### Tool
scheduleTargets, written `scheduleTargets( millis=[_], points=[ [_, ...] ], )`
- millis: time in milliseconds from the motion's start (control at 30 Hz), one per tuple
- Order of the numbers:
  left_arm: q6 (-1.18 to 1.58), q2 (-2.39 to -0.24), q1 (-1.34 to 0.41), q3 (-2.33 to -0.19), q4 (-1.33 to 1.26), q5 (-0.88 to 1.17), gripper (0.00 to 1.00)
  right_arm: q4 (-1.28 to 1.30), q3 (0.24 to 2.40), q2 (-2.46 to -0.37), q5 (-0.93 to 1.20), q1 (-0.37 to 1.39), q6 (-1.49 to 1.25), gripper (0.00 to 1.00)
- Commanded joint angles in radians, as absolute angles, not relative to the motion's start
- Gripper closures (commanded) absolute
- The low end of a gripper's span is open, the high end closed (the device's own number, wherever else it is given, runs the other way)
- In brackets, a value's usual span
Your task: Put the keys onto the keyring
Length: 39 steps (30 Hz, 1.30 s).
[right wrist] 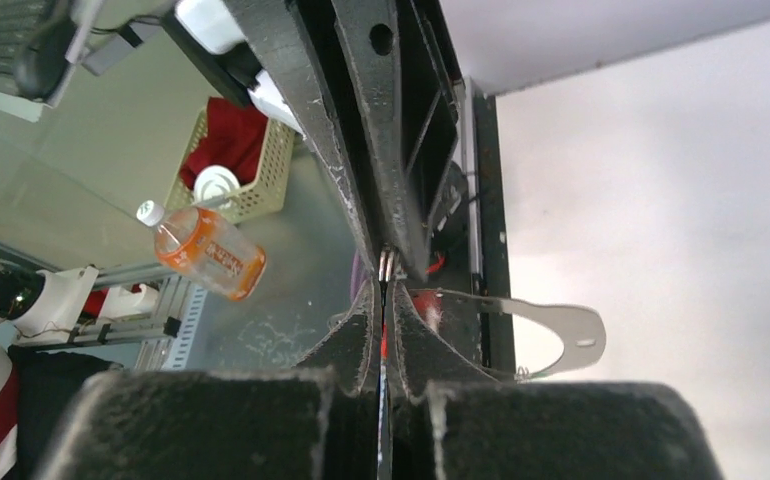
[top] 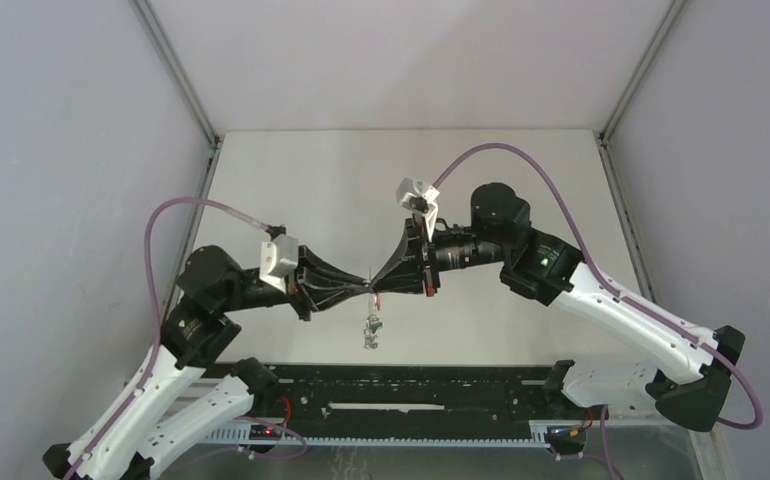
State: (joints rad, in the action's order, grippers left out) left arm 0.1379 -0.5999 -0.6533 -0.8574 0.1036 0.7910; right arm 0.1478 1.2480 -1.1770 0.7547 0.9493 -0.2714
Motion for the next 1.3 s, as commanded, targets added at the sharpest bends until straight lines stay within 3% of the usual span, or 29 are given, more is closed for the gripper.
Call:
scheduleTargets(
  millis=[0, 133, 300, 767, 1100, 1267],
  points=[
    [-0.021, -0.642, -0.649, -0.908, 0.290, 0.784, 0.78, 0.338, 1.346, -1.182, 0.708, 0.968, -0.212, 1.00],
    [-0.147, -0.663, -0.650, -0.951, 0.403, 0.859, 0.55, 0.489, 1.404, -1.215, 0.651, 0.994, -0.149, 1.00],
    [-0.297, -0.702, -0.649, -1.018, 0.573, 0.948, 0.49, 0.652, 1.518, -1.276, 0.572, 1.045, -0.060, 1.00],
    [-0.406, -0.707, -0.651, -1.064, 0.686, 0.906, 0.59, 0.908, 1.734, -1.425, 0.410, 1.127, 0.052, 1.00],
    [-0.385, -0.700, -0.651, -1.040, 0.653, 0.890, 0.82, 0.972, 1.820, -1.477, 0.352, 1.154, 0.084, 1.00],
    [-0.369, -0.705, -0.652, -1.048, 0.639, 0.896, 0.81, 1.012, 1.858, -1.513, 0.339, 1.167, 0.098, 1.00]
  ],
)
